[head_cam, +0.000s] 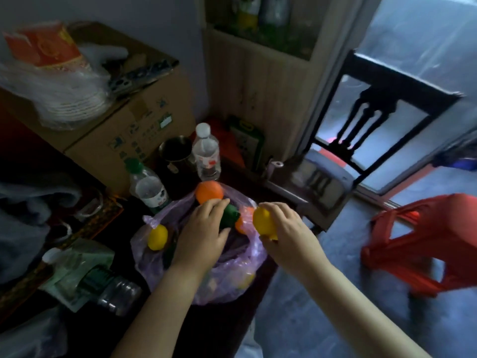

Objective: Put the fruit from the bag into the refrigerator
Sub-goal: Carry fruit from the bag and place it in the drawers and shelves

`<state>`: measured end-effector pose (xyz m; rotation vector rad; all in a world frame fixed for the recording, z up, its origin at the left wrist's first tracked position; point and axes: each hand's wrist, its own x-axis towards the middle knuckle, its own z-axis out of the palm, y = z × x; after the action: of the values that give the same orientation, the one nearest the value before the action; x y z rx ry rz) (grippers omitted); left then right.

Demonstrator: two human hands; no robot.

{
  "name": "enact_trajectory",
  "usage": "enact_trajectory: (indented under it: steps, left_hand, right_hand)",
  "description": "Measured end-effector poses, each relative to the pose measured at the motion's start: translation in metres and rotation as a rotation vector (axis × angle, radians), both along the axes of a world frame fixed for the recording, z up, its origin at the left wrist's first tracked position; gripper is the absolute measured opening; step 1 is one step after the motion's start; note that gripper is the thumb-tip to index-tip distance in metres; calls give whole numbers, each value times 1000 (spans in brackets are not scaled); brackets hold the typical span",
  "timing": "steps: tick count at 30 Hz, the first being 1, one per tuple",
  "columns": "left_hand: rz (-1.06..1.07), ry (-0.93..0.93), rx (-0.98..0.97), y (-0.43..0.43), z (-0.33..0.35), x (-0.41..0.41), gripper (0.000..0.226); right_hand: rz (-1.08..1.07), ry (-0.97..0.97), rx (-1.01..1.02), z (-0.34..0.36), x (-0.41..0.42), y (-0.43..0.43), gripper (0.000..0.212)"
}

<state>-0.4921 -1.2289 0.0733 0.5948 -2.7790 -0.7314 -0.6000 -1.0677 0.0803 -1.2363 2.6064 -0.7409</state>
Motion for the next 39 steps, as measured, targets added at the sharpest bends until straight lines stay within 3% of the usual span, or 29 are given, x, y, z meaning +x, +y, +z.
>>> enact_trajectory:
  steps: [8, 14, 19, 24, 27, 29, 35, 39]
  left_hand:
    - [-382, 372, -110, 182, 110, -20, 59]
    - [-838, 577, -60, 384, 181, 2, 51]
    - [-1128, 693, 5, 536, 217, 59, 54]
    - [-1428, 717, 70, 646, 236, 123, 59]
    - [-1606, 739, 83, 698, 242, 159, 58]
    - [-1704, 753, 90, 729, 244, 180, 60]
    - [-1905, 750, 200, 801, 248, 225, 59]
    - [-1986, 734, 228, 842, 235, 235, 60]
  right_hand:
    - [-413, 264, -265, 113, 43, 211, 59]
    - [-768, 482, -344, 179, 150, 401, 48]
    - [-1100, 592, -297, 212, 262, 526, 56]
    - [-1421, 716, -204, 226, 362, 597, 73]
    - [-1616, 773, -179, 225, 412, 626, 57]
    - [-1720, 778, -166, 224, 440, 641, 57]
    - [-1903, 865, -141, 225, 495, 681, 41]
    - [-2018, 920, -130, 214, 504, 702, 45]
